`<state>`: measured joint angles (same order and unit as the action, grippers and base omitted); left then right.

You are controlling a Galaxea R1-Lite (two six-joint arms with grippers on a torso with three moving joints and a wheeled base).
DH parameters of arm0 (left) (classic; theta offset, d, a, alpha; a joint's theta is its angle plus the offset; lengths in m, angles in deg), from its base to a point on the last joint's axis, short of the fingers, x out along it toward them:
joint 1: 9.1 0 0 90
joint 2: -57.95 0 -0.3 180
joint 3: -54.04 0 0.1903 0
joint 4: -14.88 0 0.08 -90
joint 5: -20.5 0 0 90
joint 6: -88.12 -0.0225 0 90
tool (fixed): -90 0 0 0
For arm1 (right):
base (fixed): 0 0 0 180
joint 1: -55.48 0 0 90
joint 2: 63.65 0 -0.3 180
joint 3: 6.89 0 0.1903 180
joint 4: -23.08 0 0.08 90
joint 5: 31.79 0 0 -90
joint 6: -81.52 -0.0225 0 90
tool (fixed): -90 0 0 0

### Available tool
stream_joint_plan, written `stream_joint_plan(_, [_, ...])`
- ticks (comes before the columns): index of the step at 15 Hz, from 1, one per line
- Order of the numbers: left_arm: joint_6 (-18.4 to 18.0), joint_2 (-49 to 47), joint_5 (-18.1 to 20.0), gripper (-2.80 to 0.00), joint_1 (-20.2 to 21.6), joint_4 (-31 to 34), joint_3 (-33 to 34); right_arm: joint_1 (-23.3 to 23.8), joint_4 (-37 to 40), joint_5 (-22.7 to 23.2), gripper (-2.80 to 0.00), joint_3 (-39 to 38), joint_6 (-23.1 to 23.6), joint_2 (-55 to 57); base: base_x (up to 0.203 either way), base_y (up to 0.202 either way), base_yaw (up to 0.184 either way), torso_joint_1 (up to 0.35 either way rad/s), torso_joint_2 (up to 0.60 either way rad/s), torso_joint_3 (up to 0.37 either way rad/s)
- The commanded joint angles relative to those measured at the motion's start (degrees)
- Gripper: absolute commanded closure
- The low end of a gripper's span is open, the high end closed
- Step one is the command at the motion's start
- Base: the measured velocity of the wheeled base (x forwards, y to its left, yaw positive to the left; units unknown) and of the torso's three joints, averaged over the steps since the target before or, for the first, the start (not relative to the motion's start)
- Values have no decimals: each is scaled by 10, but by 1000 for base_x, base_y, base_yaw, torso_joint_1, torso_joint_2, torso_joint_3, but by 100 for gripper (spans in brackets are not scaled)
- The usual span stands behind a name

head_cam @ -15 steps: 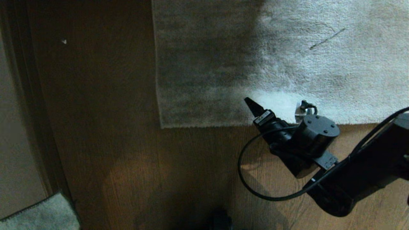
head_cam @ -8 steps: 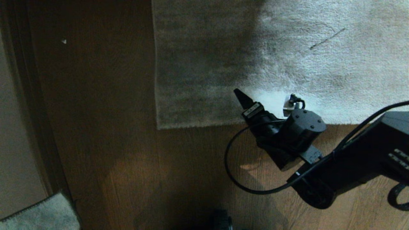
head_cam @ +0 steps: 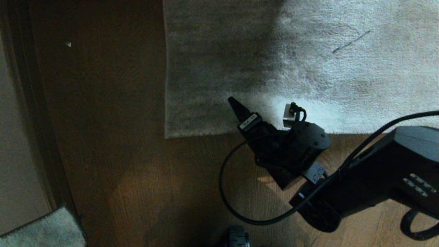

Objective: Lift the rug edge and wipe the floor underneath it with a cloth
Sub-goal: Lift up the carpet

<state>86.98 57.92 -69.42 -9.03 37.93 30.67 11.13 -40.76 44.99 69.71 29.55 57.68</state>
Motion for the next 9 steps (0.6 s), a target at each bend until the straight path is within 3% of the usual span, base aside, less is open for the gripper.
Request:
stream_joint_plan(1, [0,0,0,0,0,0,0,0,-27,-1,0,0,-3,5,0,0,0,0,0,0])
stream_joint_plan(4, [0,0,-1,0,0,0,0,1,-27,-24,0,2,-13,6,0,0,0,0,0,0])
stream_joint_plan(6, [0,0,-1,0,0,0,0,2,-27,-56,0,10,-69,7,0,0,0,0,0,0])
stream_joint_plan(9, [0,0,0,0,0,-1,0,3,-27,-66,0,4,-103,8,0,0,0,0,0,0])
